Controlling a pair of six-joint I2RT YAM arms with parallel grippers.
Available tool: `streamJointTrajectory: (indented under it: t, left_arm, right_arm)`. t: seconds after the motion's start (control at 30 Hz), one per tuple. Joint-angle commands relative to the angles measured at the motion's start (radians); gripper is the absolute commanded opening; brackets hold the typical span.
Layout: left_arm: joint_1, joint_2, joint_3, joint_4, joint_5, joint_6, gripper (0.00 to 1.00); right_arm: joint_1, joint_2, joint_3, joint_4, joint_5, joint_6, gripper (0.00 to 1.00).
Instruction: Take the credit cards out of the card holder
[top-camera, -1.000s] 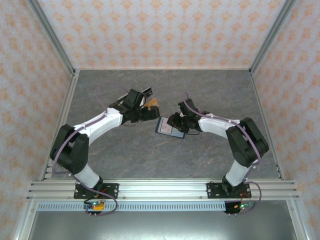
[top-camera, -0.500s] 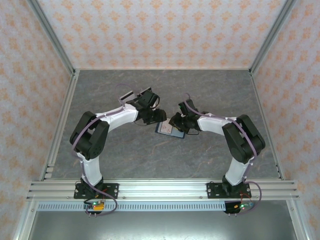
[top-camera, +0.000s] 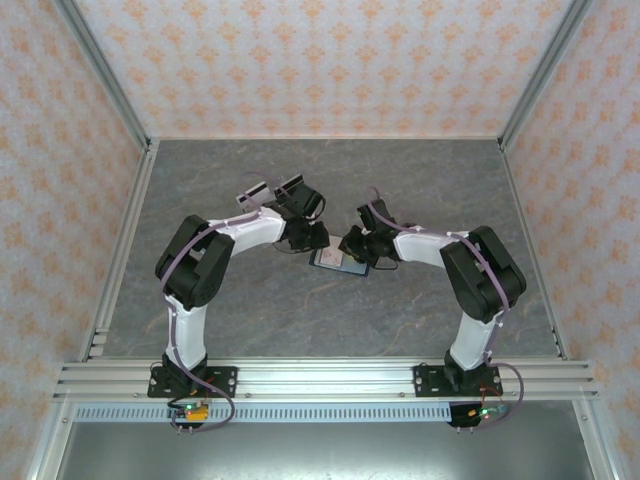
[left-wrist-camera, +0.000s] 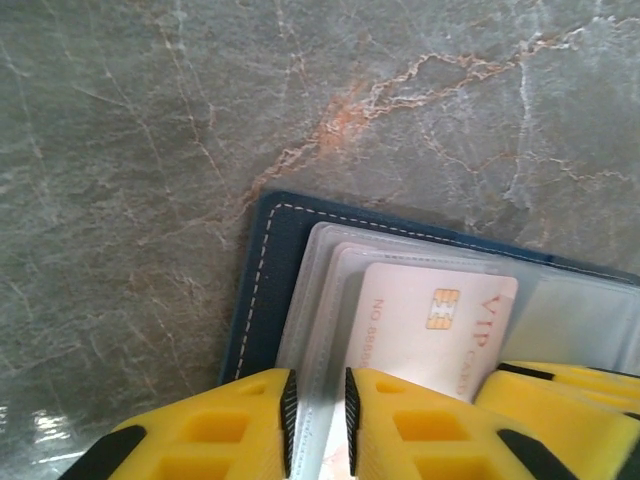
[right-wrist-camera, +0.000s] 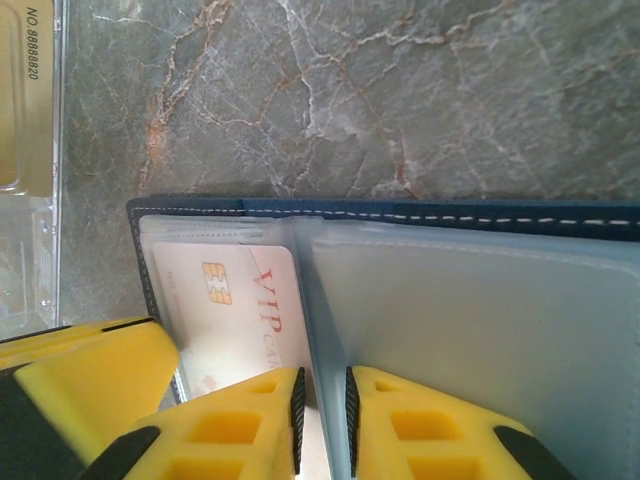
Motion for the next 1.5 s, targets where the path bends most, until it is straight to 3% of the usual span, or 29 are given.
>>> streamJointTrajectory:
  t: [0.0, 0.8, 0.93, 1.07, 1.37, 1.47]
  left_arm:
    - [-0.005, 0.016, 0.021, -0.033, -0.048, -0.013, 0.21]
    - [-0.004, 0.043, -0.037, -0.005, -0.067, -0.035, 0.1]
    - [-0.004, 0.047, -0.041, -0.001, -0.058, -0.035, 0.1]
    - [-0.004, 0.042, -0.056, 0.016, -0.049, -0.042, 0.09]
    - [-0.004, 0.02, -0.079, 0.034, -0.054, -0.058, 0.09]
    - [-0.003, 0.003, -0.073, 0.009, -0.079, -0.038, 0.11]
  right_arm:
    - [-0.006, 0.007, 0.006, 0.037, -0.009, -0.012, 0.21]
    - [-0.008, 0.026, -0.018, 0.056, -0.046, 0.003, 0.18]
    - [-0.009, 0.034, -0.032, 0.12, -0.088, 0.013, 0.16]
    - [-0.024, 0.026, -0.097, 0.304, -0.156, 0.062, 0.15]
    - [-0.041, -0.017, -0.116, 0.297, -0.15, 0.026, 0.01]
    - [-0.052, -0.035, -0.128, 0.285, -0.146, 0.007, 0.0]
